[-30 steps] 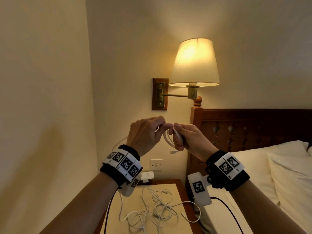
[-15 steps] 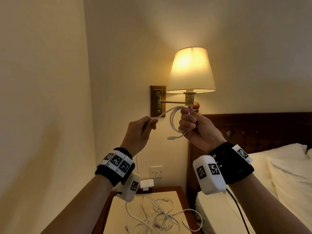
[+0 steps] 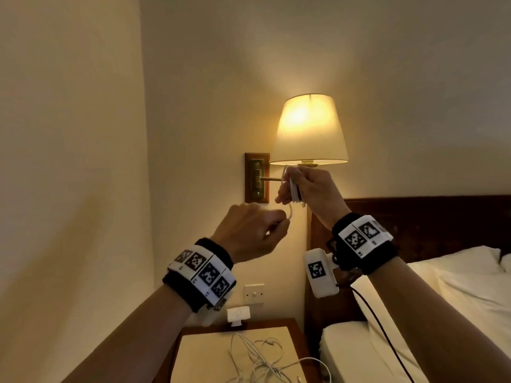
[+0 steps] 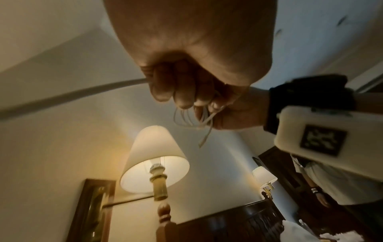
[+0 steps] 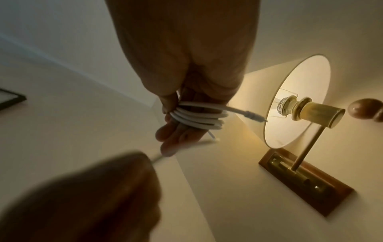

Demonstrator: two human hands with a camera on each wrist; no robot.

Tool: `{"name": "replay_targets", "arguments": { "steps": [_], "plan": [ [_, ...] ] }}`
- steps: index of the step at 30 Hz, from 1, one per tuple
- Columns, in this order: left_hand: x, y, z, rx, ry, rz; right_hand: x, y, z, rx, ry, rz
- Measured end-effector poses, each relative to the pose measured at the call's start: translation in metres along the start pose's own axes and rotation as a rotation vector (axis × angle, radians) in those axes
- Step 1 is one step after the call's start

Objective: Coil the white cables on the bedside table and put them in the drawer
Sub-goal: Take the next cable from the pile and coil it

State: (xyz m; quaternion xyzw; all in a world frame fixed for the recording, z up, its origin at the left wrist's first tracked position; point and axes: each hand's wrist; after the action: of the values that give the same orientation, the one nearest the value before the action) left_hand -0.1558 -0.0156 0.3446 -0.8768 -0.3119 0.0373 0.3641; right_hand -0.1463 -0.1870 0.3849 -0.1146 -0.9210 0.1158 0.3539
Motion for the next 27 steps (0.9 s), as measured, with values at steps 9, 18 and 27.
{"name": "replay_targets", "arguments": {
  "steps": [9,18,27],
  "plan": [
    [0.010,-0.036,-0.014,-0.286,0.090,-0.082,0.006,0.011,0.031,0.247,0.072,-0.191],
    [-0.031,-0.027,0.036,-0.383,-0.373,0.511,0.003,0.031,0.087,0.495,0.323,-0.897],
    [-0.041,-0.001,0.092,-0.293,-0.758,0.928,-0.009,0.047,0.127,0.552,0.439,-1.127]
  ]
}}
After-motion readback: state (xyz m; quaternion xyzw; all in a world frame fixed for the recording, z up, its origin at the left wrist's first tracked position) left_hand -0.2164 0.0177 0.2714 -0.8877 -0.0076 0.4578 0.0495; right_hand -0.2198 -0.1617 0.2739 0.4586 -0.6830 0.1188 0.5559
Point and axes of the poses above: each hand's wrist, its own z-axis away from the middle knuckle, its own y-axis out of the palm, x = y × z, and after that the axes turned 9 degrees about z, right-handed
